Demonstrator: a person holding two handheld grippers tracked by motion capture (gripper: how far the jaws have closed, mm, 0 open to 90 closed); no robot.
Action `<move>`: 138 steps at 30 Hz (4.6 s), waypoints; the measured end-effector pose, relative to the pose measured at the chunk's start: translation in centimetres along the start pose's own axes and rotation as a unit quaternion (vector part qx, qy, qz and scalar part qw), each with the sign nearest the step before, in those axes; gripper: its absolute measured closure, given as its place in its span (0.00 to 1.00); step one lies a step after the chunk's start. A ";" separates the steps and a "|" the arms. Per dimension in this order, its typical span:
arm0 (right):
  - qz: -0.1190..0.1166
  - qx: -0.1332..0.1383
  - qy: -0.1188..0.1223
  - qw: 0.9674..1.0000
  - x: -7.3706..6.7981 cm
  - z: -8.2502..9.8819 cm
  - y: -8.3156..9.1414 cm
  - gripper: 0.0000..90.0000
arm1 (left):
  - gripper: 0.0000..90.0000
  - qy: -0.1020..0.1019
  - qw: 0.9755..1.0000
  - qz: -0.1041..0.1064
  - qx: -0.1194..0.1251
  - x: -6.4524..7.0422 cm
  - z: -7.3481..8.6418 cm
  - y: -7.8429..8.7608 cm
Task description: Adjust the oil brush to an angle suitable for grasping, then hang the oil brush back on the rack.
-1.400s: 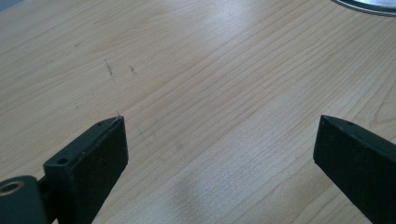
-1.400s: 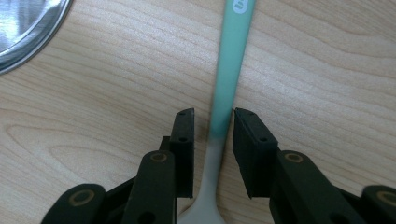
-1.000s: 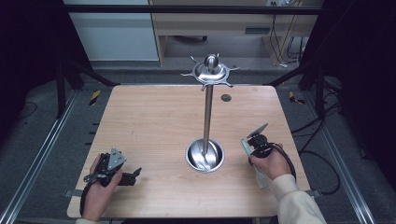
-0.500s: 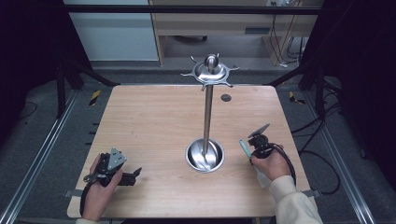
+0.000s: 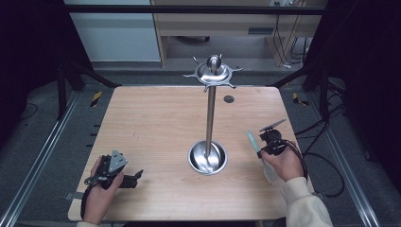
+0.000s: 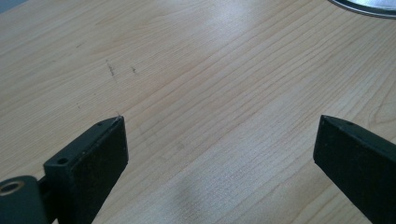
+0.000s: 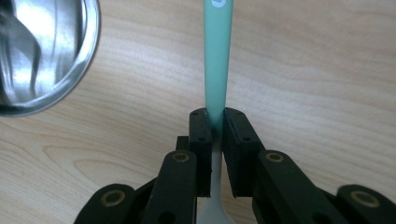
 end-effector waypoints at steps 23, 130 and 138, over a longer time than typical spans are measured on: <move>-0.016 0.167 0.026 0.985 -0.9 -3.7 10.5 0.91 | 0.03 0.002 1.000 -0.002 0.000 -0.1 0.0 0.0; -0.083 0.428 0.110 0.893 -7.4 -1.4 22.2 0.91 | 0.03 0.002 1.000 -0.003 0.000 -0.1 0.1 0.0; -0.088 0.435 0.125 0.887 -8.6 -1.1 22.4 0.91 | 0.03 0.001 1.000 -0.003 0.000 -0.1 0.1 0.0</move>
Point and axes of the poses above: each handheld gripper's, and its own axes: y roughly backward along the jaws, z roughly out of its underside, x roughly to its right, the point moved 6 cm from there along -y, roughly forward along the jaws, and after that the axes turned 3 degrees about x, right-handed, at the moved point
